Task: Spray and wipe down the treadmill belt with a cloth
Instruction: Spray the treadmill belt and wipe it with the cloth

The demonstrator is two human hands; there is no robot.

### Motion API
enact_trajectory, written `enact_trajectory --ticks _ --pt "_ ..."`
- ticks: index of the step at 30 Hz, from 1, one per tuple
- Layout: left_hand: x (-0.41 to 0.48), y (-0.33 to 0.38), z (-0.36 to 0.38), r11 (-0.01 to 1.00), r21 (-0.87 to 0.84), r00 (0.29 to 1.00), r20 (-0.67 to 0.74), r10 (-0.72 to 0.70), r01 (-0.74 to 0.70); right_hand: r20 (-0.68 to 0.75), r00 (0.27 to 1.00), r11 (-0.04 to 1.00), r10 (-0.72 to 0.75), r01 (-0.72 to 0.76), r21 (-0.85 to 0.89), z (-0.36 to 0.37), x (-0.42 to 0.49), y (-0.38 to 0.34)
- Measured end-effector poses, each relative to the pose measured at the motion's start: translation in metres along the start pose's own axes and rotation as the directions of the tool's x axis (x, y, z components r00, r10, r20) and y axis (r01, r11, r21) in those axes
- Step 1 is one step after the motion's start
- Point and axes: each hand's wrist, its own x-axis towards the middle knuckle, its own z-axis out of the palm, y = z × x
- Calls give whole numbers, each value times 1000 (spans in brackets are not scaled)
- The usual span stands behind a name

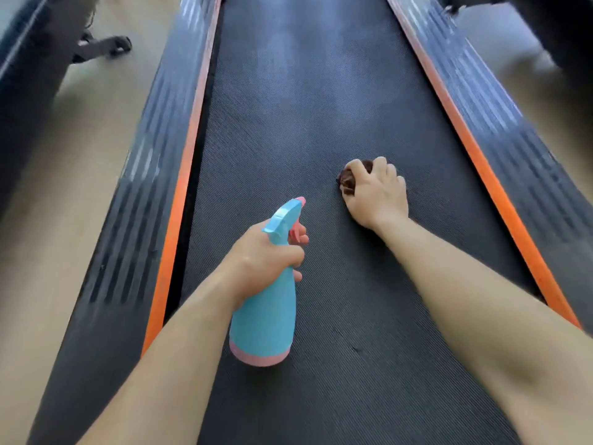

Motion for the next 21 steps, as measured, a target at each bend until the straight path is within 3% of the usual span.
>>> enact_trajectory --ticks 3,5,7,9,12,15,18,21 --pt "1 -1 -6 999 -6 999 -7 -42 42 -57 982 983 -181 181 6 -7 -78 -10" --pt "2 0 -9 998 -20 998 -16 -55 55 -20 932 931 -363 363 36 -9 -121 -5" --pt "3 -1 -11 998 -25 998 -17 -57 57 22 900 899 -436 434 54 -12 -115 5" --pt "3 -1 -13 998 -20 999 -6 -54 53 1 934 934 -358 358 11 -7 -81 1" --pt "-4 -3 -20 998 -12 997 -35 -67 66 -16 996 996 -92 91 -17 1 -13 -14" --pt "-21 -5 -33 996 49 996 -57 -69 72 18 1000 999 24 -24 -25 3 -10 -27" --pt "-42 -15 -45 995 67 996 -66 -64 68 -3 984 984 -178 178 10 -5 -82 -47" --pt "-58 -32 -53 994 77 994 -84 -74 81 35 901 901 -432 430 62 -5 -134 -52"
